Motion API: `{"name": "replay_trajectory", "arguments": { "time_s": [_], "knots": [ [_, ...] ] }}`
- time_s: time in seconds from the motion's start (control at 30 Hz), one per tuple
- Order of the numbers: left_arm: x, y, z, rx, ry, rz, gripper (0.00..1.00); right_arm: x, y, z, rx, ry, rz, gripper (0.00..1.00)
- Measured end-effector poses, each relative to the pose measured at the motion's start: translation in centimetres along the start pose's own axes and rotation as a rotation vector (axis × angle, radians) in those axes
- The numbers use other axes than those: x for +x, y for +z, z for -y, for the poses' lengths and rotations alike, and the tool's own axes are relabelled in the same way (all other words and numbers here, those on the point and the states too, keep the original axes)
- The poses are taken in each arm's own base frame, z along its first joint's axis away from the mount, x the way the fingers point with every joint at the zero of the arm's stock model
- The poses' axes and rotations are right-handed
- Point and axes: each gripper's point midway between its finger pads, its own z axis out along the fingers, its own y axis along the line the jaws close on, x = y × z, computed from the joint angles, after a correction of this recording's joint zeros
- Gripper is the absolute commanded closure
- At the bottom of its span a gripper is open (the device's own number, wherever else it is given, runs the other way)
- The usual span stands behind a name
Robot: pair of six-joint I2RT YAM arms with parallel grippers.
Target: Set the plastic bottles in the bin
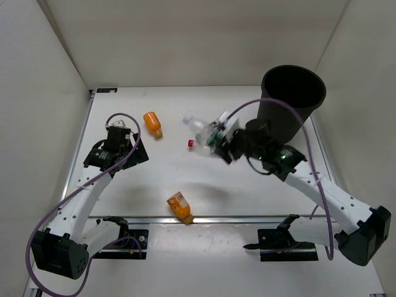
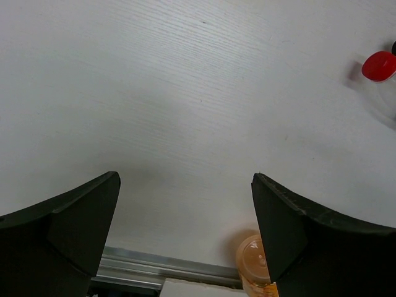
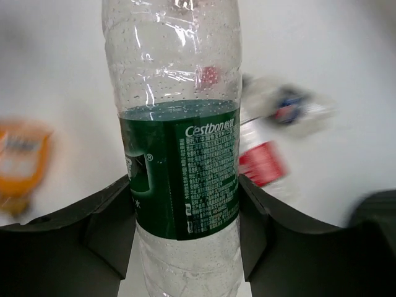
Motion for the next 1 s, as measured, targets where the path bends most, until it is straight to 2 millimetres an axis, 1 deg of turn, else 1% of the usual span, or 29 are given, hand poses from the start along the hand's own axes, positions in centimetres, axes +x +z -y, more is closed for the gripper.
{"name": "replay_trajectory", "arguments": {
  "time_s": [0.03,0.07,0.1,0.13,0.2,0.23,0.3,0.33,0.4,0.47,0.53,0.6,0.63,0.67,0.7,0.73,0.83,1.0],
  "knots": [
    [0.1,0.1,0.2,0.007,0.004,-0.004,0.01,-2.0,-1.0,1.8,0.050,0.004,0.057,0.63],
    [0.2,0.2,0.5,0.017,0.007,-0.010,0.01,-3.9,-2.1,4.4,0.119,0.007,0.116,0.63],
    [0.2,0.3,0.8,0.025,0.010,-0.012,0.02,-5.4,-3.5,7.6,0.210,0.016,0.164,0.64],
    [0.2,0.3,1.0,0.033,0.014,-0.014,0.02,-6.3,-4.7,10.6,0.295,0.027,0.193,0.65],
    [0.5,0.4,1.6,0.054,0.030,-0.025,0.01,-7.4,-7.1,16.6,0.453,0.048,0.226,0.63],
    [0.7,0.4,2.0,0.064,0.043,-0.031,0.02,-7.4,-8.2,19.9,0.532,0.065,0.218,0.65],
    [1.3,0.4,2.6,0.080,0.080,-0.045,0.01,-7.4,-9.9,25.8,0.665,0.092,0.204,0.65],
    [1.6,0.4,2.8,0.086,0.097,-0.053,0.01,-6.9,-10.3,28.2,0.713,0.109,0.186,0.66],
    [2.2,0.2,3.3,0.100,0.131,-0.068,0.02,-5.8,-11.1,32.7,0.796,0.148,0.153,0.64],
    [2.6,0.0,3.7,0.119,0.158,-0.079,0.01,-4.0,-11.4,35.6,0.845,0.194,0.126,0.63],
    [2.9,-0.2,3.9,0.132,0.174,-0.087,0.01,-1.7,-11.8,37.6,0.883,0.250,0.092,0.59],
    [3.2,-0.3,3.9,0.138,0.187,-0.096,0.02,0.3,-12.2,38.8,0.908,0.302,0.066,0.48],
    [3.3,-0.4,3.9,0.143,0.196,-0.102,0.02,1.1,-12.7,39.1,0.919,0.328,0.054,0.36],
    [3.5,-0.5,3.9,0.146,0.204,-0.106,0.02,1.7,-12.9,39.2,0.926,0.352,0.050,0.21],
    [3.6,-0.5,3.9,0.148,0.210,-0.110,0.01,1.9,-13.2,39.3,0.931,0.365,0.053,0.14],
    [3.7,-0.6,4.0,0.153,0.219,-0.116,0.01,1.9,-13.3,39.2,0.934,0.369,0.060,0.01],
    [4.5,-0.9,4.6,0.187,0.250,-0.140,0.02,1.5,-13.3,38.4,0.920,0.375,0.077,0.01],
    [8.3,-2.0,6.7,0.262,0.405,-0.215,0.02,-0.5,-13.3,37.1,0.899,0.349,0.103,0.00]
  ]
}}
